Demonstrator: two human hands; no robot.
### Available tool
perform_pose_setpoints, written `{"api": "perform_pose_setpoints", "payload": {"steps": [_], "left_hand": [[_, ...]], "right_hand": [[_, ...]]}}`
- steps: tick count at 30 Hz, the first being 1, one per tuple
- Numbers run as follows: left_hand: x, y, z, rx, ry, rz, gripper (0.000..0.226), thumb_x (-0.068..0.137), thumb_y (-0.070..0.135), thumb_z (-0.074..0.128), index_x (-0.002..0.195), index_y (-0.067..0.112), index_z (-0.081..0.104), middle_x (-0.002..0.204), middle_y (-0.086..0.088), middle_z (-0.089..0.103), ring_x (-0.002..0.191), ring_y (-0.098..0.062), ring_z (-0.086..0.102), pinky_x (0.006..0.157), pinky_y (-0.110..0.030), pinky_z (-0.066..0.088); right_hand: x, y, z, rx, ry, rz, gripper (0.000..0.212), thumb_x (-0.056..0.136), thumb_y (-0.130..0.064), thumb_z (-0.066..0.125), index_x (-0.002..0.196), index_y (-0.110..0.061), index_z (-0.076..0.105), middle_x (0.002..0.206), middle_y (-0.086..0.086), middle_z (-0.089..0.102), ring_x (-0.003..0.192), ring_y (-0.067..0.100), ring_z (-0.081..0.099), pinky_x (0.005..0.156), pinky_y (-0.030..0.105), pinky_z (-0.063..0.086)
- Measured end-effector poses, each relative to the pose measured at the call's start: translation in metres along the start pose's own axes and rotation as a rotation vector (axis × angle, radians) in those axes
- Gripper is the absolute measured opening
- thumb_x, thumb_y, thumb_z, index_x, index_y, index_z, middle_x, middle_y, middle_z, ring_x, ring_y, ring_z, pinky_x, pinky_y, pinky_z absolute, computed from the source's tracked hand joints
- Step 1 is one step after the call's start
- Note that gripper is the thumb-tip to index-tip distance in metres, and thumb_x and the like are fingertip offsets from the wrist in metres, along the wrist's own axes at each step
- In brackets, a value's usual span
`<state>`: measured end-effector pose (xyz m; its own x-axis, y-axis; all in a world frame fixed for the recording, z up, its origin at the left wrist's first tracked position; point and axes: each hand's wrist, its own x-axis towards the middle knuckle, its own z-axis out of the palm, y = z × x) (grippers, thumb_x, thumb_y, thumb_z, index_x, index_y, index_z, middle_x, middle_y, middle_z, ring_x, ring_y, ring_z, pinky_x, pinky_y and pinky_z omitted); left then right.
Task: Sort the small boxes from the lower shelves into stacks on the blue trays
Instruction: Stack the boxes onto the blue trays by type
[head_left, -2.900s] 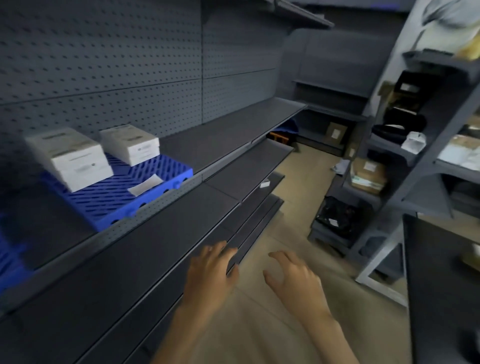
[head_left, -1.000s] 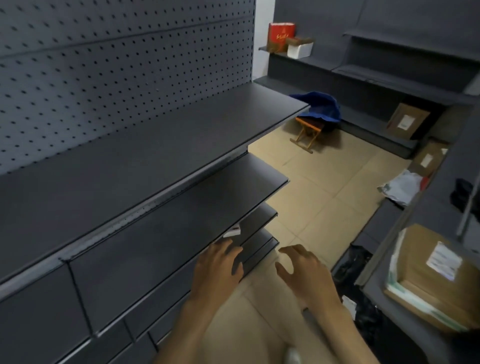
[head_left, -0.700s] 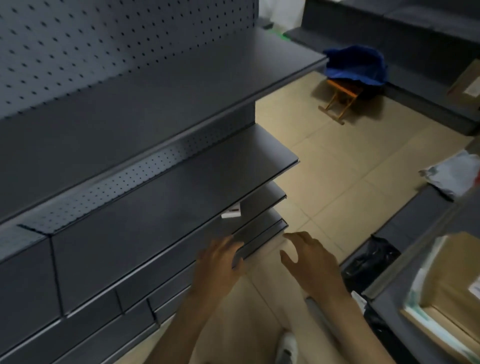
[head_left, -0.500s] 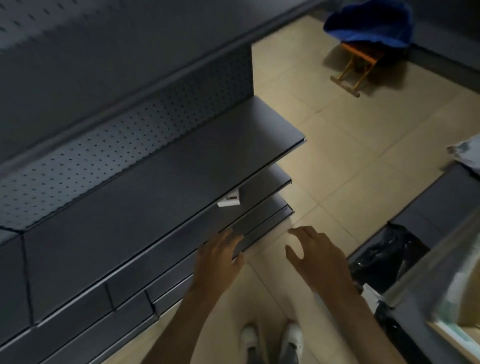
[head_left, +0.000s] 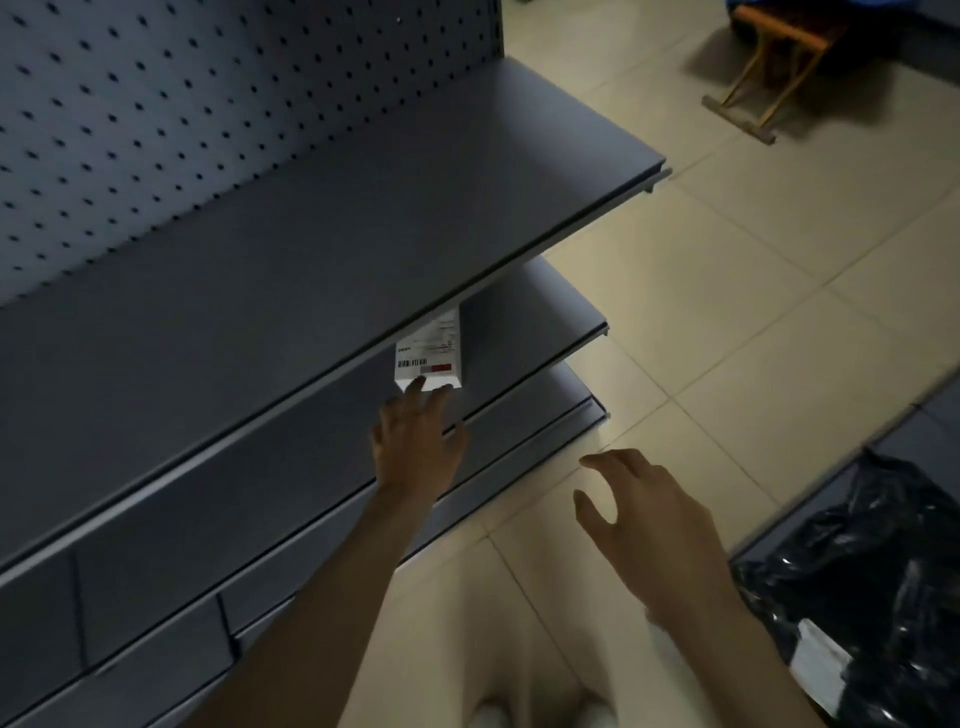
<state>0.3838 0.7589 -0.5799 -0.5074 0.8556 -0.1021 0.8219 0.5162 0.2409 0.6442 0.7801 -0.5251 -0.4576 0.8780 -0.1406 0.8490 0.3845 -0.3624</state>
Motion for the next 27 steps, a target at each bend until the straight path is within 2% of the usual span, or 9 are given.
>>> {"api": "perform_pose_setpoints", "payload": {"steps": [3, 7, 11, 13, 17, 20, 22, 25, 27], "left_hand": [[0.033, -0.005, 0.028, 0.004, 0.036, -0.051, 0.061, 0.091, 0.051, 0.061, 0.149, 0.04, 0.042, 0.161, 0.003, 0.031, 0.137, -0.034, 0.038, 0.103, -0.054, 0.042], [0.066, -0.014, 0.059, -0.018, 0.056, -0.127, 0.066, 0.091, 0.069, 0.05, 0.151, 0.051, 0.032, 0.166, 0.004, 0.02, 0.145, -0.035, 0.025, 0.112, -0.056, 0.033], [0.088, -0.023, 0.078, -0.001, 0.145, -0.117, 0.075, 0.085, 0.082, 0.046, 0.151, 0.057, 0.021, 0.163, 0.003, 0.021, 0.139, -0.04, 0.032, 0.105, -0.059, 0.038], [0.096, -0.022, 0.085, -0.017, 0.198, -0.115, 0.074, 0.086, 0.078, 0.05, 0.151, 0.054, 0.026, 0.16, 0.003, 0.024, 0.132, -0.041, 0.036, 0.101, -0.058, 0.044], [0.101, -0.016, 0.091, -0.267, 0.282, -0.159, 0.059, 0.088, 0.049, 0.066, 0.144, 0.049, 0.047, 0.154, 0.007, 0.034, 0.119, -0.04, 0.037, 0.093, -0.057, 0.05], [0.078, -0.018, 0.089, -0.223, 0.339, -0.105, 0.055, 0.085, 0.04, 0.069, 0.139, 0.045, 0.055, 0.15, 0.003, 0.043, 0.105, -0.039, 0.04, 0.086, -0.055, 0.05], [0.053, -0.022, 0.082, -0.193, 0.337, -0.052, 0.051, 0.086, 0.041, 0.065, 0.136, 0.047, 0.056, 0.148, 0.002, 0.044, 0.1, -0.039, 0.043, 0.085, -0.052, 0.049], [0.008, -0.03, 0.061, -0.144, 0.273, 0.018, 0.048, 0.086, 0.051, 0.056, 0.134, 0.05, 0.056, 0.15, 0.007, 0.041, 0.109, -0.032, 0.052, 0.087, -0.04, 0.039], [-0.029, -0.033, 0.04, -0.17, 0.256, 0.031, 0.048, 0.085, 0.049, 0.061, 0.133, 0.048, 0.059, 0.151, 0.008, 0.041, 0.108, -0.03, 0.054, 0.084, -0.036, 0.036]], "right_hand": [[0.018, 0.015, 0.025, 0.002, 0.001, -0.006, 0.042, 0.099, -0.052, 0.048, 0.139, -0.039, 0.052, 0.142, -0.016, 0.053, 0.111, 0.013, 0.06, 0.076, 0.03, 0.053], [0.041, 0.032, 0.058, -0.016, 0.019, -0.014, 0.044, 0.1, -0.052, 0.046, 0.142, -0.041, 0.049, 0.144, -0.017, 0.051, 0.115, 0.011, 0.057, 0.076, 0.026, 0.048], [0.057, 0.041, 0.081, -0.059, 0.044, -0.001, 0.042, 0.1, -0.051, 0.046, 0.14, -0.039, 0.049, 0.142, -0.015, 0.052, 0.116, 0.013, 0.057, 0.078, 0.029, 0.051], [0.06, 0.041, 0.091, -0.063, 0.065, -0.006, 0.04, 0.099, -0.049, 0.048, 0.138, -0.039, 0.052, 0.139, -0.015, 0.054, 0.113, 0.014, 0.058, 0.076, 0.03, 0.053], [0.053, 0.038, 0.1, -0.035, 0.074, -0.012, 0.039, 0.097, -0.046, 0.054, 0.135, -0.037, 0.054, 0.138, -0.011, 0.053, 0.104, 0.014, 0.062, 0.067, 0.029, 0.054], [0.039, 0.032, 0.089, -0.029, 0.055, -0.011, 0.042, 0.098, -0.047, 0.053, 0.139, -0.039, 0.05, 0.144, -0.012, 0.048, 0.108, 0.014, 0.061, 0.071, 0.028, 0.054], [0.024, 0.021, 0.07, -0.025, 0.039, -0.011, 0.041, 0.098, -0.047, 0.052, 0.138, -0.04, 0.051, 0.145, -0.013, 0.048, 0.111, 0.013, 0.06, 0.073, 0.029, 0.054], [0.0, -0.002, 0.034, -0.021, -0.017, -0.016, 0.041, 0.098, -0.048, 0.051, 0.138, -0.039, 0.051, 0.147, -0.015, 0.045, 0.117, 0.012, 0.056, 0.08, 0.03, 0.054], [-0.018, -0.019, 0.007, -0.007, -0.041, -0.018, 0.041, 0.098, -0.048, 0.053, 0.137, -0.038, 0.053, 0.147, -0.013, 0.045, 0.118, 0.013, 0.056, 0.082, 0.031, 0.054]]}}
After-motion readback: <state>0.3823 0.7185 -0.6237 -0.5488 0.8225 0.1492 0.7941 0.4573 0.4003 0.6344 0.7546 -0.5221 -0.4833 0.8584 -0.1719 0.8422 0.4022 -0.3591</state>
